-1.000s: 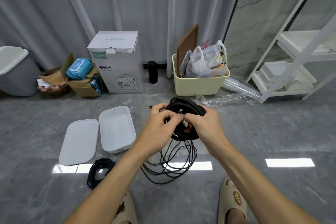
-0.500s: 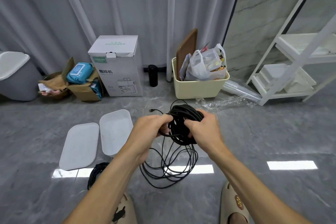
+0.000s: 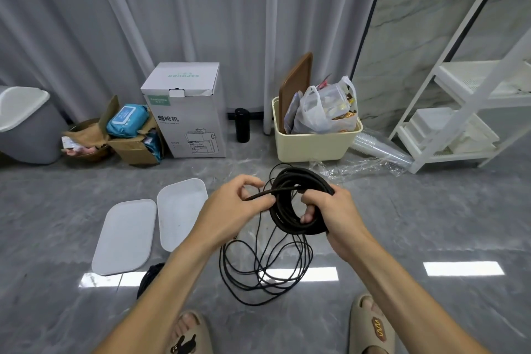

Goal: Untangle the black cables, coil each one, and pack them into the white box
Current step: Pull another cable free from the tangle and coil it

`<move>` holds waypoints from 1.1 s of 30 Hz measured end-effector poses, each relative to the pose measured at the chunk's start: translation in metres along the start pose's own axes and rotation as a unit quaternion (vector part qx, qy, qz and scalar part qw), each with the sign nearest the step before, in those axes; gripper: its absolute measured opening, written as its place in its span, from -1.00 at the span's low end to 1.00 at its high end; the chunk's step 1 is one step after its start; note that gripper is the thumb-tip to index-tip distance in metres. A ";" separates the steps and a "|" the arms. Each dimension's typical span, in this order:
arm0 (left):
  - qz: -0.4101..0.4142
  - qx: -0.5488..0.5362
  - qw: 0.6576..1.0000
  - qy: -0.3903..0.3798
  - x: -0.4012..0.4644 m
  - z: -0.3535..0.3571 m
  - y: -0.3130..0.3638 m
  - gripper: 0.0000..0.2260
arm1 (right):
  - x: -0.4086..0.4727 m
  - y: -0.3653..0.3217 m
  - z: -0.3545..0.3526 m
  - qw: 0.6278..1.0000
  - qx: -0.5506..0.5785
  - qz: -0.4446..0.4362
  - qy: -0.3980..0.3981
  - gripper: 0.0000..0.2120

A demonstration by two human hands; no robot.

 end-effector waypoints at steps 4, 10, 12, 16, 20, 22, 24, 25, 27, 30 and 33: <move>-0.021 -0.102 0.993 -0.058 -0.004 -0.001 0.006 -0.48 | -0.004 -0.001 0.011 0.986 0.150 0.035 -0.056 -0.82; 0.034 -0.201 0.969 -0.143 -0.015 0.009 0.023 -0.64 | -0.016 -0.005 0.030 0.953 0.266 0.065 -0.130 -0.82; 0.044 -0.204 0.969 -0.134 -0.016 0.007 0.025 -0.70 | -0.020 -0.006 0.031 0.952 0.255 0.063 -0.160 -0.89; 0.049 -0.214 0.969 -0.115 -0.012 0.005 0.023 -0.71 | -0.021 -0.004 0.030 0.968 0.156 0.042 -0.192 -0.94; 0.058 -0.196 0.970 -0.127 -0.011 0.004 0.021 -0.75 | -0.019 -0.008 0.026 0.978 0.095 0.008 -0.184 -0.92; 0.059 -0.187 0.967 -0.162 -0.013 0.007 0.021 -0.79 | -0.022 -0.013 0.025 0.969 0.081 0.004 -0.234 -0.82; 0.048 -0.184 0.962 -0.194 -0.015 0.011 0.021 -0.84 | -0.027 -0.016 0.026 0.955 0.047 0.007 -0.292 -0.84; 0.041 -0.178 0.961 -0.207 -0.015 0.013 0.020 -0.84 | -0.030 -0.016 0.027 0.950 0.030 0.017 -0.310 -0.89; 0.030 -0.158 0.960 -0.230 -0.016 0.015 0.019 -0.84 | -0.032 -0.014 0.027 0.945 -0.016 0.032 -0.325 -0.93; 0.027 -0.159 0.957 -0.240 -0.020 0.015 0.024 -0.83 | -0.031 -0.017 0.024 0.949 -0.060 0.012 -0.310 -0.97; 0.017 -0.195 0.959 -0.205 -0.017 0.011 0.024 -0.76 | -0.029 -0.023 0.023 0.959 -0.025 -0.008 -0.283 -0.89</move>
Point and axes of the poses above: each hand's wrist, its own x-axis towards the middle knuckle, its own z-axis out of the palm, y = z × x, the point moved 5 cm from there along x, towards the middle knuckle, and after that the axes turned 6 degrees about -x, right-handed, at the moved point
